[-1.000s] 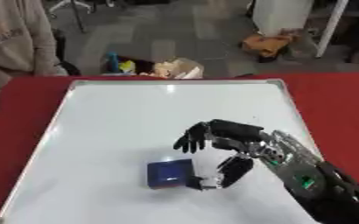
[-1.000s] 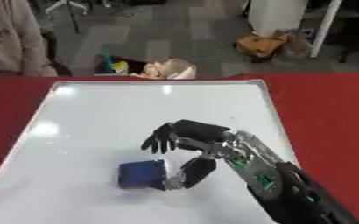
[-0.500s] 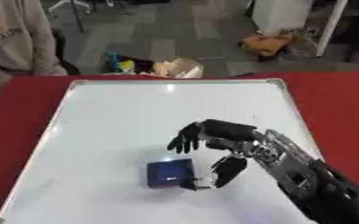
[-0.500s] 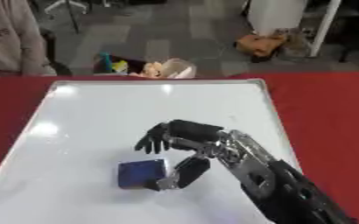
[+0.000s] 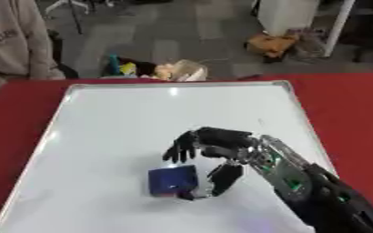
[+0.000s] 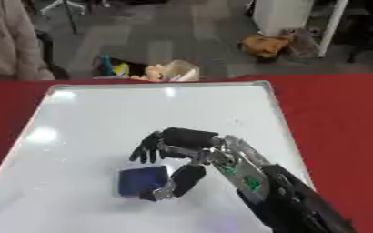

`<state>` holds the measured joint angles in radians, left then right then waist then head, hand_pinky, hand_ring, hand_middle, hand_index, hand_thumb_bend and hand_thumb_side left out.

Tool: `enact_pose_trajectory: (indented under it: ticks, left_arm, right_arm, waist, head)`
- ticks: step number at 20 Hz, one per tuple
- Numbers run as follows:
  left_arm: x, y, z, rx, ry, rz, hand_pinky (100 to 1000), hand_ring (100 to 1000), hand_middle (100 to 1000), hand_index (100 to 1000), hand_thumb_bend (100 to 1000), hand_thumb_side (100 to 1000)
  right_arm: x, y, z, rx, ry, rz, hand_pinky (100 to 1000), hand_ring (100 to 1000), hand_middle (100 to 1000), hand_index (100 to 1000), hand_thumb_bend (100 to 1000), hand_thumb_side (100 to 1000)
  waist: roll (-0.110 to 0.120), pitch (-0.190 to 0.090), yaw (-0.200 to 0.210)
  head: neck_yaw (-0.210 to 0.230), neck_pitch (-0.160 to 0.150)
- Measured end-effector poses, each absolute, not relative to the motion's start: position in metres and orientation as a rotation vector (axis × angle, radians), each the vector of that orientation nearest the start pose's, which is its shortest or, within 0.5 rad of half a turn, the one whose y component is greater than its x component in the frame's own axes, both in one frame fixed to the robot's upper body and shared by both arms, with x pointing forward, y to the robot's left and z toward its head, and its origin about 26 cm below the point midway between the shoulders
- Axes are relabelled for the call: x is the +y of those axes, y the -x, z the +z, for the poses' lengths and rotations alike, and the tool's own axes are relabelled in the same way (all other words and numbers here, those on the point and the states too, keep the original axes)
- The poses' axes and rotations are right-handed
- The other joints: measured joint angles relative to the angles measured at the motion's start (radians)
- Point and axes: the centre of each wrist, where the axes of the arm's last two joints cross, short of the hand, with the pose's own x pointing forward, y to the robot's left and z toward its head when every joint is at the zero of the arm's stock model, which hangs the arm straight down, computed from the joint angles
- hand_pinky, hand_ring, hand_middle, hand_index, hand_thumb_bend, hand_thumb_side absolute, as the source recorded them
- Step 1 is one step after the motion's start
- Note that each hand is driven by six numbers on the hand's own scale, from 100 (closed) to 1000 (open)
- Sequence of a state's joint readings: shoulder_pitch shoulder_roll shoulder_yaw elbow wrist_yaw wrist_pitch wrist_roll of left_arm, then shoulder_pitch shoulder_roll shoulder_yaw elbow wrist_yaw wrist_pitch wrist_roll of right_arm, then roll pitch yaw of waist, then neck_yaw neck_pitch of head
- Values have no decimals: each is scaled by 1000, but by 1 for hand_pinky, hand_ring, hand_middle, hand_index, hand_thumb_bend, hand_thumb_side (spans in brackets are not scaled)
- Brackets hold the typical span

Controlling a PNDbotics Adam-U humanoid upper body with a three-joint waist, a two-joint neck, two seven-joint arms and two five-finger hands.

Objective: Wipe the whiteboard clean with a brush.

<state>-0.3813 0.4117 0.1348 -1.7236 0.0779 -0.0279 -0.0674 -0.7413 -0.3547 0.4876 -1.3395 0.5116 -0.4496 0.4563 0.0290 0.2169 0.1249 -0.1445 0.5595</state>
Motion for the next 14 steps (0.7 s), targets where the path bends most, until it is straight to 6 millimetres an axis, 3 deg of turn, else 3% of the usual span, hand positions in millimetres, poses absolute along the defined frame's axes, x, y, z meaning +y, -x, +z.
enact_pose_trajectory:
  ticks: [14]
  left_arm:
    - [316,-345,192,-2152,-212,-326,536,589,605,739,785,834]
  right_arm:
    - [-153,-414,144,2426,-294,-2604,536,617,637,835,456,586]
  waist:
    - [6,14,31]
  head:
    - [-96,-35]
